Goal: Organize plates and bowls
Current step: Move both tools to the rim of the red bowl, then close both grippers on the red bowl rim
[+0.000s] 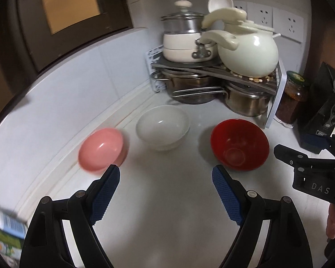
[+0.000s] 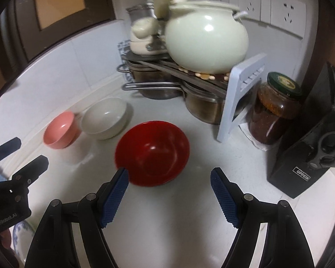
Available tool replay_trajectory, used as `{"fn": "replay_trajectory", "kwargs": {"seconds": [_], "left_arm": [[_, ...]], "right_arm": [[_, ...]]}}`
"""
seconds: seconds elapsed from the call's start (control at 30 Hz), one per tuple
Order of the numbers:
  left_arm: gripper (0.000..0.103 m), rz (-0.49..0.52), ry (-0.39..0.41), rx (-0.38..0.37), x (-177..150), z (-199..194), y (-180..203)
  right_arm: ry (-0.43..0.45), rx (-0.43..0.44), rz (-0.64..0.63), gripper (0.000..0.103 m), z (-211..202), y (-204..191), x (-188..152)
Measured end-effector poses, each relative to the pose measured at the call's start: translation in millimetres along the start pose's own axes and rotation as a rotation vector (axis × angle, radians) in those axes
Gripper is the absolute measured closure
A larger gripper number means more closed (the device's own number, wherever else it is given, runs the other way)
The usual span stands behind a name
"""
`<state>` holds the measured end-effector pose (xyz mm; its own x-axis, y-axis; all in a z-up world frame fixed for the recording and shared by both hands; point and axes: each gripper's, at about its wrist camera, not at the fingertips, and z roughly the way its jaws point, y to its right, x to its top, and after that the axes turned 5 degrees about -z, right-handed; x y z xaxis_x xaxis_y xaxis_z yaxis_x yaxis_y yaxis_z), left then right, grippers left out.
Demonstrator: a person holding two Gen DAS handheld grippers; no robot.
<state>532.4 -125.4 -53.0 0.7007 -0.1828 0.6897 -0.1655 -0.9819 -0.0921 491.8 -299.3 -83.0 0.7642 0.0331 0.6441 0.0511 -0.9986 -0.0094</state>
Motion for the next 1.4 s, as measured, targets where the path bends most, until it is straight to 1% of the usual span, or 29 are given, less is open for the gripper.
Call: {"fn": "replay_trajectory", "kwargs": {"seconds": [0.1,0.23,0.3,0.4,0.53,0.6,0.77,0.83,0.97,1.03,1.17,1.3,1.4], "left_arm": [[0.018,0.024,-0.012,-0.034,8,18,8],[0.023,0.028,-0.041,-0.078,16,42,15],[0.024,0.027,-0.058,-0.102,19,55,19],[0.025,0.029,-0.086,-0.12,22,74,26],[0.031,0.026,-0.138,-0.127,21,99,35],[0.032,0.013,-0.158,-0.144,20,109,38],[0.042,0.003,-0.204,-0.164,18,126,45],[0.049,0.003,-0.219,-0.168,19,132,47],[0.057,-0.006,-0.259,-0.195,20,142,52],[0.063,-0.003,-0.277,-0.203,21,147,55],[0.067,-0.014,-0.299,-0.221,22,153,58],[0.076,-0.027,-0.318,-0.24,23,155,59],[0.084,-0.014,-0.326,-0.242,23,155,64]], "right_arm": [[-0.021,-0.009,0.016,0.027,13,8,3],[-0.042,-0.015,0.031,0.028,26,15,7],[-0.056,-0.012,0.041,0.032,34,18,8],[-0.082,0.0,0.065,0.035,47,24,10],[-0.118,0.005,0.085,0.042,62,28,8],[-0.136,0.016,0.092,0.046,69,29,6],[-0.161,0.026,0.112,0.058,81,31,5],[-0.166,0.034,0.117,0.06,84,31,6],[-0.175,0.048,0.12,0.069,89,31,8],[-0.179,0.049,0.123,0.072,92,30,9],[-0.188,0.06,0.133,0.078,97,30,11],[-0.191,0.072,0.134,0.087,99,26,13],[-0.191,0.073,0.136,0.087,99,24,14]]}}
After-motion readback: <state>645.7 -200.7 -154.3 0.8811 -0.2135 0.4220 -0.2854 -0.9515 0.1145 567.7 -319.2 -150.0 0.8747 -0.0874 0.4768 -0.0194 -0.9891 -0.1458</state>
